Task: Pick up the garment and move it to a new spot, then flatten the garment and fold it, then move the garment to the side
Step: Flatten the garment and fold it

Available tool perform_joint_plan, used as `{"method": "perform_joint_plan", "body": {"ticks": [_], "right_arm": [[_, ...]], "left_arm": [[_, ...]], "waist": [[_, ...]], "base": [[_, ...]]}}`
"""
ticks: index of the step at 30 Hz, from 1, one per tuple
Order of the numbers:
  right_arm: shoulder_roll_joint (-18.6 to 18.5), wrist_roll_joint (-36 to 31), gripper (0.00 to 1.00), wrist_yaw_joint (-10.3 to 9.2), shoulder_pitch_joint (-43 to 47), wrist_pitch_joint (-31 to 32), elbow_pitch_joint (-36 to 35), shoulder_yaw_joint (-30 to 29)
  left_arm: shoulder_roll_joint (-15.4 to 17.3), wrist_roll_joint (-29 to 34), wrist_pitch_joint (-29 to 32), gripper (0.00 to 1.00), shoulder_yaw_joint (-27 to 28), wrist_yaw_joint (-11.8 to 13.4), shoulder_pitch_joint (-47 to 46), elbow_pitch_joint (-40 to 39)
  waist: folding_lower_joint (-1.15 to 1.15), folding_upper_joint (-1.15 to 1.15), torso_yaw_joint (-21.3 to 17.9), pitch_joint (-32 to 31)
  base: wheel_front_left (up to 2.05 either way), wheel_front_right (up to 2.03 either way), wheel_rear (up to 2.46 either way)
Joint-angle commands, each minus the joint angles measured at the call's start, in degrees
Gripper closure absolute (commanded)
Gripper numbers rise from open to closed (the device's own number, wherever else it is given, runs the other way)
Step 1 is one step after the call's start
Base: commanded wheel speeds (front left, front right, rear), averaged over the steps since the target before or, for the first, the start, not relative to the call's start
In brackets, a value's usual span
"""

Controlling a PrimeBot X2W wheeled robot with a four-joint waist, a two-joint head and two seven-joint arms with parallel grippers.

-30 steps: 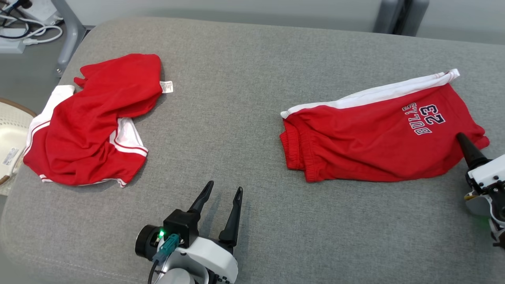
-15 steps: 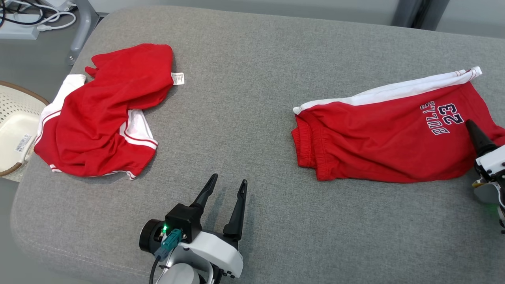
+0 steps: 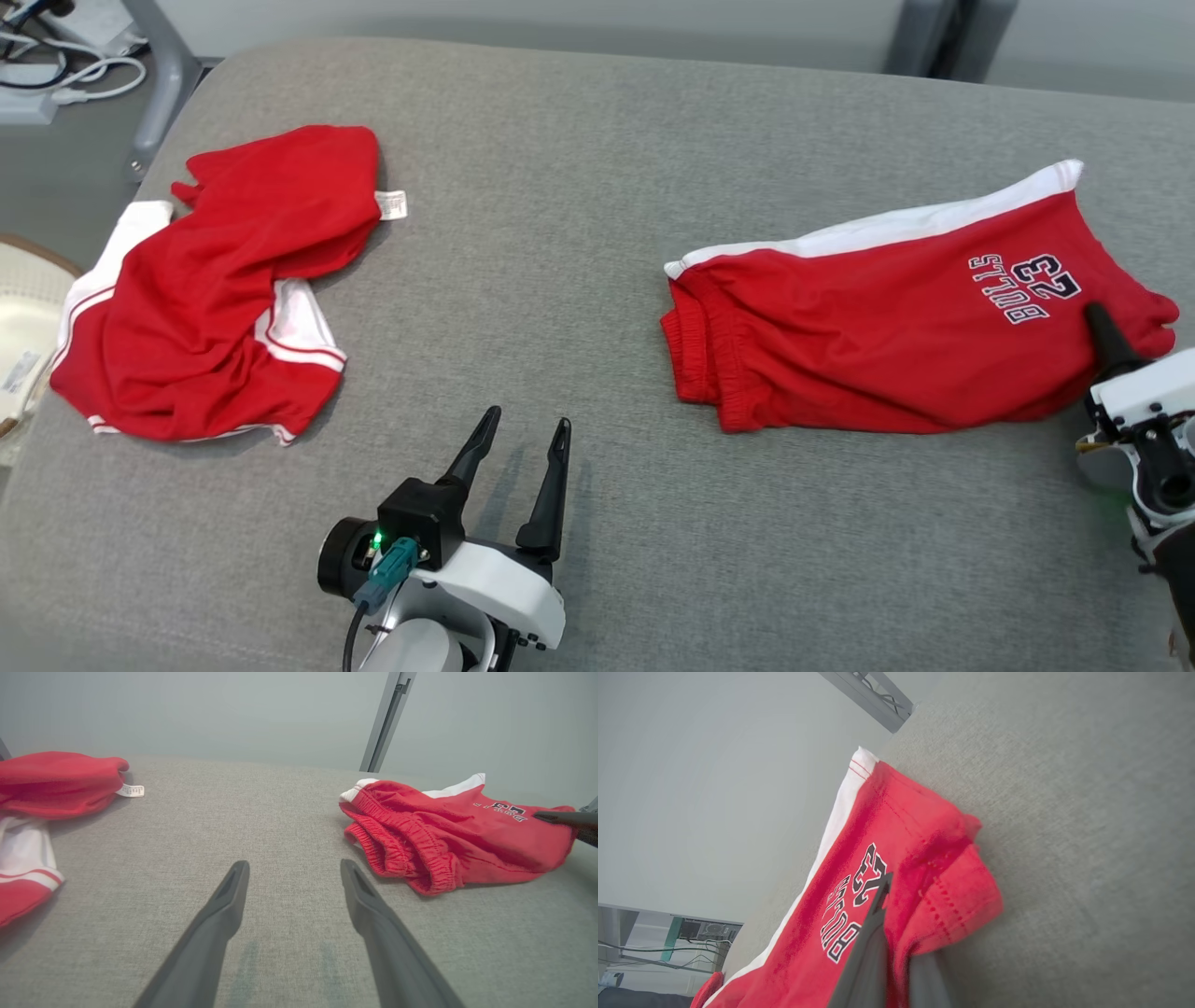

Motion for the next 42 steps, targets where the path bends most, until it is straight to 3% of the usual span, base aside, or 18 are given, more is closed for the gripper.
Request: {"method": "perform_joint_plan", "body": {"ticks": [1, 14, 28, 42], "right_arm": [[0.17, 1.22, 1.00, -0.06, 2.89, -1.06, 0.40, -0.41], [0.31, 5.42, 1.00, -0.05, 11.13, -7.25, -0.72, -2.44], [0.05, 6.31, 1.00, -0.03, 13.44, -10.25, 0.53, -2.63], [3.09, 7.66, 1.00, -0.03, 12.16, -12.76, -16.52, 0.84]], "left_arm": [[0.23, 0.50, -0.26, 0.00, 0.43, -0.28, 0.11, 0.15], [0.24, 0.68, -0.26, 0.00, 1.91, -1.04, 1.31, 1.17], [0.25, 1.17, -0.26, 0.00, 2.96, -1.81, 3.56, 1.85], [0.25, 0.67, -0.26, 0.00, 3.91, -1.92, 5.37, 1.92]], "waist": [[0.00, 0.00, -1.20, -0.78], [0.00, 0.00, -6.87, -5.66], [0.00, 0.00, -7.96, -9.26], [0.00, 0.00, -5.75, -12.35]], "base": [[0.00, 0.00, 0.00], [0.00, 0.00, 0.00], [0.00, 0.00, 0.00], [0.00, 0.00, 0.00]]}}
